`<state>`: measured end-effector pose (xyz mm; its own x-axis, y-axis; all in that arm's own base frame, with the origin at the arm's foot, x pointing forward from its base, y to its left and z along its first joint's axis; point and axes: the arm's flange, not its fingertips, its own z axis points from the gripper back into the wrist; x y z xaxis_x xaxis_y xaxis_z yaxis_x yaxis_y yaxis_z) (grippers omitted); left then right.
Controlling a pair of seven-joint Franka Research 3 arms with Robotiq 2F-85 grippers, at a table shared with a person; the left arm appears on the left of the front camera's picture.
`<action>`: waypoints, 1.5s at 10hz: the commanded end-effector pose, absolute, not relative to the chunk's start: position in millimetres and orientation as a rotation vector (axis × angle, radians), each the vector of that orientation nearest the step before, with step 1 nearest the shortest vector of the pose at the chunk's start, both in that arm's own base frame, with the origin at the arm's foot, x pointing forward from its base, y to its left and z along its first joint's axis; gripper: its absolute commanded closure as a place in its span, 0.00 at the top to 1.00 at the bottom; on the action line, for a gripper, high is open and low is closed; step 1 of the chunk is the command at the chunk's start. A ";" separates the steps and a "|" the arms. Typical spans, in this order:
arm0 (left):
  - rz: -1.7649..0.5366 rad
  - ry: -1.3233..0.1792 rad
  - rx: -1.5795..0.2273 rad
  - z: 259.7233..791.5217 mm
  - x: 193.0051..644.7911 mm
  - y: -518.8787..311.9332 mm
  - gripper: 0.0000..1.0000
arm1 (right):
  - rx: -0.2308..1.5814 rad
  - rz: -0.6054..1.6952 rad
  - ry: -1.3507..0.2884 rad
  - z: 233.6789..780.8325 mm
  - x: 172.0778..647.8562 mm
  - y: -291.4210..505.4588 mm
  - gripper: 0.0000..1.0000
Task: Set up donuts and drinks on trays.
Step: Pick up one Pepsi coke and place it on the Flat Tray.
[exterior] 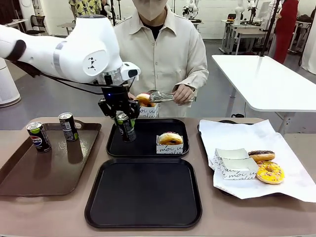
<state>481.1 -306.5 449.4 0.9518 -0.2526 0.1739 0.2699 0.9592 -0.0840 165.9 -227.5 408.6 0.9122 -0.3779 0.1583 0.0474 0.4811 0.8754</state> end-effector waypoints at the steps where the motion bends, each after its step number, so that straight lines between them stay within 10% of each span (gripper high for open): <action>1: -0.286 -0.129 -0.107 440.2 485.5 -309.4 0.58 | 1.055 -0.247 -0.368 407.9 168.3 -226.8 1.00; 6: -0.606 0.085 0.079 539.7 327.8 -182.3 0.58 | 1.055 -0.247 -0.368 407.9 168.3 -226.8 1.00; 15: -0.586 0.094 0.082 555.0 307.2 -174.7 0.58 | 1.055 -0.247 -0.368 407.9 168.3 -226.8 1.00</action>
<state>307.8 -173.8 549.5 0.8331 -0.5415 -0.1123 0.5490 0.8344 0.0492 166.1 -227.4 408.3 0.9126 -0.3774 0.1572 0.0480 0.4805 0.8757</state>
